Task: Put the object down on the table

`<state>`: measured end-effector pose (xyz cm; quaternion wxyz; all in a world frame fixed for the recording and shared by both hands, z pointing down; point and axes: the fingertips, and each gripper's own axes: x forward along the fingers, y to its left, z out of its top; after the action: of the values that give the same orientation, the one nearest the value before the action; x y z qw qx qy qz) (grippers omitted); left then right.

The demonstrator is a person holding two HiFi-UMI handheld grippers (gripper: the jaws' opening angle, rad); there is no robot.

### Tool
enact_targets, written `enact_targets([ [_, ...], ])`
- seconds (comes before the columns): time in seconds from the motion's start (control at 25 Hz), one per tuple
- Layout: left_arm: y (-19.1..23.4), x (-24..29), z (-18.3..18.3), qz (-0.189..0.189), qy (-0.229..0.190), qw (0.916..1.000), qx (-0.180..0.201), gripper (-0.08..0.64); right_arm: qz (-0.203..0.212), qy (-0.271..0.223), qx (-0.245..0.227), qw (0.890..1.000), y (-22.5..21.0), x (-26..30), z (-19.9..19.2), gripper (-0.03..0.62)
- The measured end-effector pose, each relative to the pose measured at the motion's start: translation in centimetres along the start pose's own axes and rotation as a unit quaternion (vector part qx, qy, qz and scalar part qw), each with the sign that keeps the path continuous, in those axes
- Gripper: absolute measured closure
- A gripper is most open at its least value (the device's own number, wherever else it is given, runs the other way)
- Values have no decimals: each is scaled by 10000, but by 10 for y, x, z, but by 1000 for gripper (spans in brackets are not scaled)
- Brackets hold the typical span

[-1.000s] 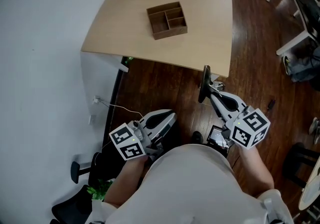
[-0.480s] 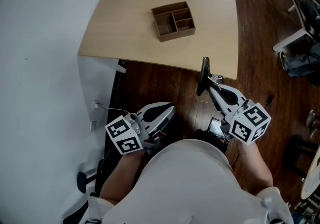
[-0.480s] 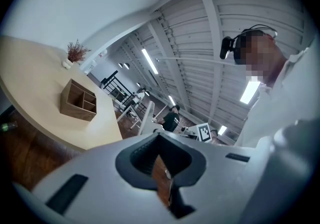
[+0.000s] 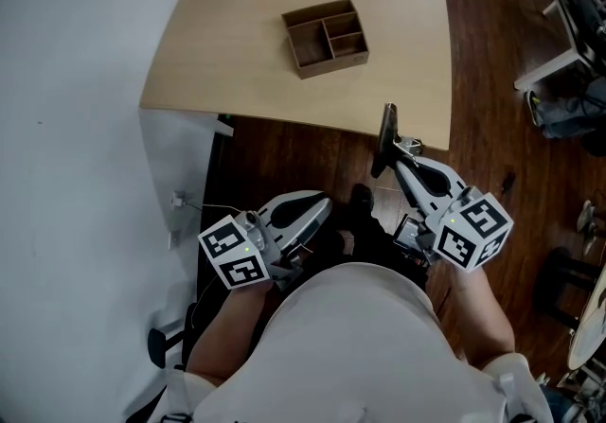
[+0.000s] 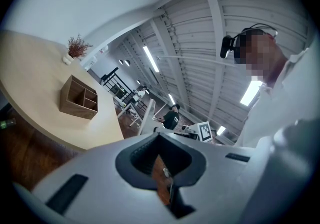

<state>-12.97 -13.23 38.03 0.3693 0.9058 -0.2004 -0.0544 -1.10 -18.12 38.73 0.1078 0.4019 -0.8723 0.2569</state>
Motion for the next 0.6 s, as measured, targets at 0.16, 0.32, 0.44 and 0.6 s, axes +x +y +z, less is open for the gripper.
enact_targets([
  [0.16, 5, 17, 4, 67, -76, 9999, 19, 561, 70, 18, -25, 10000, -18, 4, 5, 589],
  [0.32, 9, 37, 15, 188, -192, 9996, 40, 561, 234, 36, -124, 9996, -35, 9, 20, 589],
  [0.44, 12, 54, 22, 273, -273, 9992, 73, 561, 381, 54, -205, 9990, -48, 12, 31, 589],
  [0.6, 14, 68, 25, 348, -307, 9988, 157, 561, 527, 98, -328, 9980, -60, 14, 36, 589],
])
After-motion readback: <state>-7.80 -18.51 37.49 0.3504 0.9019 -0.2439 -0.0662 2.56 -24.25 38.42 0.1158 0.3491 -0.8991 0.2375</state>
